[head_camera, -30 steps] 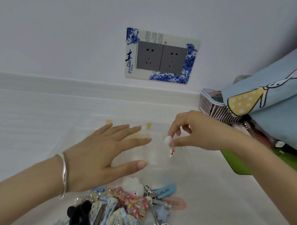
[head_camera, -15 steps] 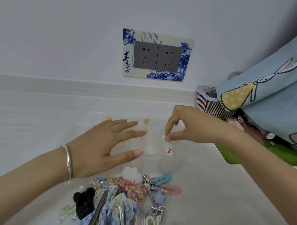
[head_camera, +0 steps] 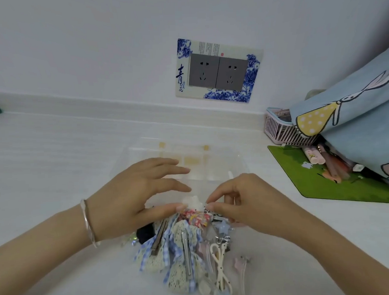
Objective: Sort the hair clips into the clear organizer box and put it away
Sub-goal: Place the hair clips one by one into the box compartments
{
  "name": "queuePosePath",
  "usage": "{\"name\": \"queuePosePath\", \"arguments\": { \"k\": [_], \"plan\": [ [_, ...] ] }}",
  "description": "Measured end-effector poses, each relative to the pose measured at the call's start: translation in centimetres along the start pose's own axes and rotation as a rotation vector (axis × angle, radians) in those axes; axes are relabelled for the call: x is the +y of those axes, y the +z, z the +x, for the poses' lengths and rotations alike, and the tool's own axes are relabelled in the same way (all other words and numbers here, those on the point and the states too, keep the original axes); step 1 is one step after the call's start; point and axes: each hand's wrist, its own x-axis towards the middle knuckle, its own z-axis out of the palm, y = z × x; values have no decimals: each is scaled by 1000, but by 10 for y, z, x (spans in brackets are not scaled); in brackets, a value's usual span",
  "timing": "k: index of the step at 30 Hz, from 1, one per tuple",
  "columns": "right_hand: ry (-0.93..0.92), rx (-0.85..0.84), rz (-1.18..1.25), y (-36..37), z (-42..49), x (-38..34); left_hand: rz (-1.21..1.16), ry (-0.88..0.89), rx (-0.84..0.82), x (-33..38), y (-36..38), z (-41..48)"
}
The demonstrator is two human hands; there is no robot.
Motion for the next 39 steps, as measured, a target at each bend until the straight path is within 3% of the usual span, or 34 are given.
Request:
{"name": "queuePosePath", "arguments": {
  "k": [3,15,22,28,30,35,39],
  "plan": [
    [66,32,-17,15,3,-3,22,-19,-31,0,8,-4],
    [103,66,428,21,5,-7,-10,-24,25,-3,14,-6],
    [-31,164,562,-6,0,-10,-350,-117,218,5,9,13],
    [-133,180,570,-27,7,-7,-566,-233,260,20,-6,46],
    [-139,218,546,-37,11,-6,-529,-249,279,19,-4,55],
    [-66,415,560,-63,30,23,-155,-236,179,0,14,52],
    [1,361,521,-55,41,46,-67,-234,142,-3,20,51]
  ]
}}
